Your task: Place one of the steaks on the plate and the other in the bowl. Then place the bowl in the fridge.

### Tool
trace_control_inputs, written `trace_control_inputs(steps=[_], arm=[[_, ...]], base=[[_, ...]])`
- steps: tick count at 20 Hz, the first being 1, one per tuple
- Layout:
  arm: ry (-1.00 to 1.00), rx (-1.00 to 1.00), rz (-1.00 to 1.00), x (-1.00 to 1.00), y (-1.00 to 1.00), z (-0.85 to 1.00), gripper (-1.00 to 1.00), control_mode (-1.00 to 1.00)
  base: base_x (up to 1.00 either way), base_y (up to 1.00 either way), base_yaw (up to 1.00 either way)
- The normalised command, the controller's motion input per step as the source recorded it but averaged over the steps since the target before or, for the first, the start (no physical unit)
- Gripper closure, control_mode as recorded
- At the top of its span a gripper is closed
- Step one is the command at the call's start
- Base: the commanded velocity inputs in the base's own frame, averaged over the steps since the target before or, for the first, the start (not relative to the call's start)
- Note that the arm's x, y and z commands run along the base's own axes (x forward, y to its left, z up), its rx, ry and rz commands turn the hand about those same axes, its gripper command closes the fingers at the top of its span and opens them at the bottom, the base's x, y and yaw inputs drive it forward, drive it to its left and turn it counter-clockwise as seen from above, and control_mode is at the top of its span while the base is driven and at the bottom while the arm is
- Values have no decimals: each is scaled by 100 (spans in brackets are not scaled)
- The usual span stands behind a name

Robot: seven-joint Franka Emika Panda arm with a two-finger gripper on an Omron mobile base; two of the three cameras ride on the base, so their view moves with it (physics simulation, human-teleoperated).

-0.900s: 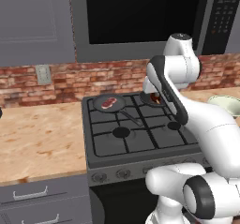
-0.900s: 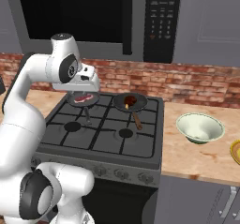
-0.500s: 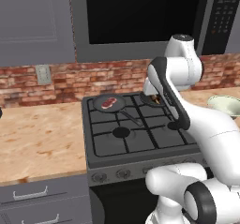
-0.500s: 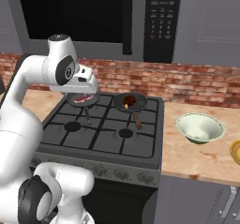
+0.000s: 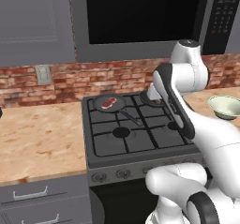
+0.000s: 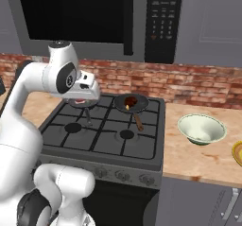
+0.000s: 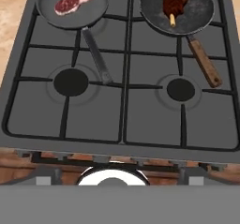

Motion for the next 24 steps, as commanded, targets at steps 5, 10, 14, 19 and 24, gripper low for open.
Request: trace_control_inputs(steps=[5, 10, 14, 19, 24], arm=[[-6, 2, 0, 23, -49, -16, -100, -100], [0, 4, 0, 38, -48, -8, -100, -100], [0, 1, 0, 45, -43, -17, -100, -100], [0, 0, 0, 33, -22, -8, -100, -100], [-2, 0, 0, 27, -1, -12, -100, -100]], base=[[0, 0, 0], [0, 0, 0], [0, 0, 0], [0, 0, 0], [0, 0, 0]])
